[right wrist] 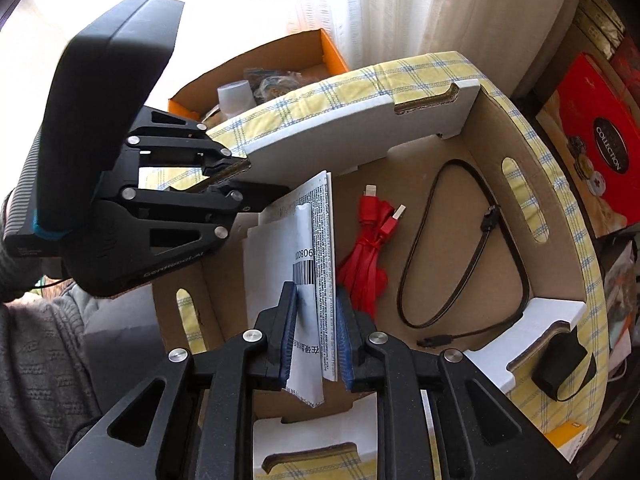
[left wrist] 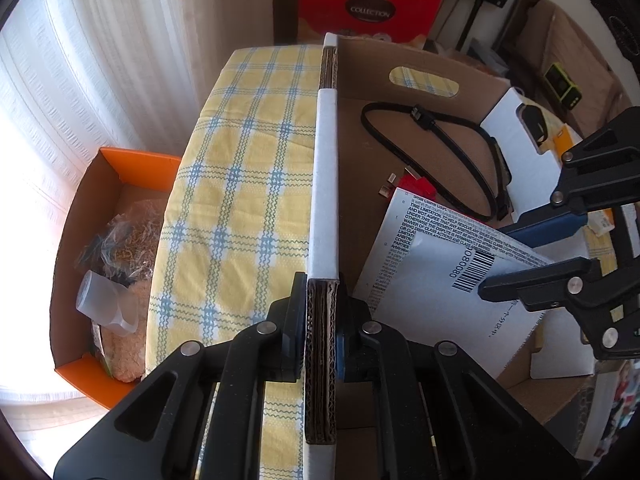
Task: Organize objects
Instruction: 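Open the right tool to release the white papers inside the box, then move the right tool out of the box to the black fabric strap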
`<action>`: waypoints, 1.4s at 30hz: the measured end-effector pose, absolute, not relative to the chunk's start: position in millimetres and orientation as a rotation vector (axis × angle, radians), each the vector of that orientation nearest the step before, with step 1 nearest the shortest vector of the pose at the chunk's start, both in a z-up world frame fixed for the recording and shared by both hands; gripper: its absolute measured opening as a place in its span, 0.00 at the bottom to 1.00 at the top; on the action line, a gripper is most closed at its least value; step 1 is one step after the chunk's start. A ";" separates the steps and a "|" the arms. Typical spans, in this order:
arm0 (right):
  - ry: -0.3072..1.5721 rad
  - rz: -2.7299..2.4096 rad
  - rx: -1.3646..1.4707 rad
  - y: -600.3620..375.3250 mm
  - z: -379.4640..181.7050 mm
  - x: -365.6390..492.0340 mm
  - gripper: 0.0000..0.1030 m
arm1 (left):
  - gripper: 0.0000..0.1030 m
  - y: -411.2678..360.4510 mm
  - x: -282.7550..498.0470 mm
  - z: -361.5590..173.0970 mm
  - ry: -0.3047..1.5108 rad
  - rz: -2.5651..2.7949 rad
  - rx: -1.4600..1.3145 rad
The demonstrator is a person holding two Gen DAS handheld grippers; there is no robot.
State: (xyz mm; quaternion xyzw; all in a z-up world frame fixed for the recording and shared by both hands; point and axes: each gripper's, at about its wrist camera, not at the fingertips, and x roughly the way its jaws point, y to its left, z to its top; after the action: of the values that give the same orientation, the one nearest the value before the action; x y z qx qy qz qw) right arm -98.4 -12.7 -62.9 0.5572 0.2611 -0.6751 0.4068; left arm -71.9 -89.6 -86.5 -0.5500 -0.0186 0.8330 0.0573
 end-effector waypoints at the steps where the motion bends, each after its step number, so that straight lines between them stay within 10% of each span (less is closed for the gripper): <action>1: 0.656 -1.717 1.410 -12.6 -65.2 -100.0 0.24 | 0.09 -89.6 -71.8 -86.6 -0.058 2.525 -1.666; 8: 0.542 -1.849 1.426 2.0 -61.2 -109.7 0.60 | 0.10 -90.2 -72.1 -86.7 -0.059 2.525 -1.667; 42: 0.108 -2.260 1.401 94.0 25.6 -116.5 0.61 | 0.10 -88.7 -71.2 -85.5 -0.054 2.518 -1.670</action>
State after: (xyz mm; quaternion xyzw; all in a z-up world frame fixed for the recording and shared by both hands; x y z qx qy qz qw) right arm -116.5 94.0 25.6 0.5114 0.0396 -0.8249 0.2377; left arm -71.2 -88.7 -85.5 -0.5516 -0.0179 0.8317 0.0599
